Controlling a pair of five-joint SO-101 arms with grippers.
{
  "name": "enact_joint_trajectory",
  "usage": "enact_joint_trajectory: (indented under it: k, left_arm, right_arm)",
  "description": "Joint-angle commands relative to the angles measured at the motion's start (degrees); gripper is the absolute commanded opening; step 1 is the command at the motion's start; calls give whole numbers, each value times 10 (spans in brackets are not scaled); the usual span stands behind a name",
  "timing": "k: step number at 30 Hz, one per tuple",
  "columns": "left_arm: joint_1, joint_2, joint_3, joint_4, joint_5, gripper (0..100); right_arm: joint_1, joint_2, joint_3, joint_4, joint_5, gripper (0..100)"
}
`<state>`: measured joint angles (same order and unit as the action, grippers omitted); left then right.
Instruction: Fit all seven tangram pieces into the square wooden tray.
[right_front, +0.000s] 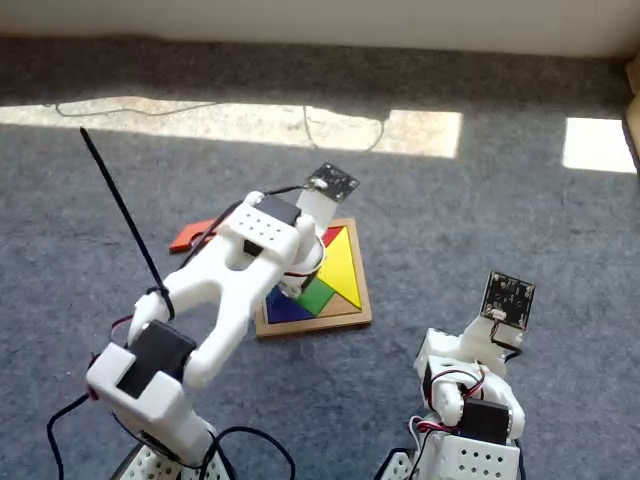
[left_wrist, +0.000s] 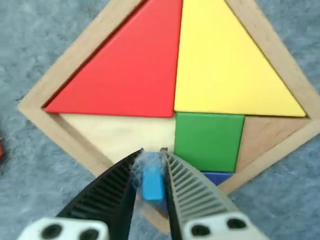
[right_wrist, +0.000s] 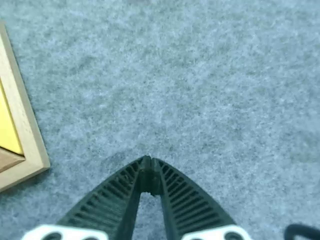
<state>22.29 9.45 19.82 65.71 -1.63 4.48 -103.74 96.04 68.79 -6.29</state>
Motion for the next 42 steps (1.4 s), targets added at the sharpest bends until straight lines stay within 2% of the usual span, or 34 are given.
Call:
enact_joint_trajectory:
  k: [1,6,9,20,24,34,38,42]
  left_arm:
    - [16,12,-56,-3,-4,21]
    - [0,11,-81,16,26,148]
    - [-19,16,-96,18,36,189]
    - [-107,16,-103,17,35,193]
    - [-111,10,-105,21,10,189]
    - [-117,-18,-116,65,4,189]
    - [-132,-16,-100,61,-16,189]
    - [-122,-16,-52,18,-17,189]
  right_arm:
    - [7,-7,64,-5,-5,4]
    - [7,-7,64,-5,-5,4]
    - [7,-7,64,-5,-5,4]
    - [8,-7,64,-5,-5,4]
    - [8,-7,64,-5,-5,4]
    - [9,-7,64,-5,-5,4]
    - [29,-7,64,-5,-5,4]
    - [29,-7,64,-5,-5,4]
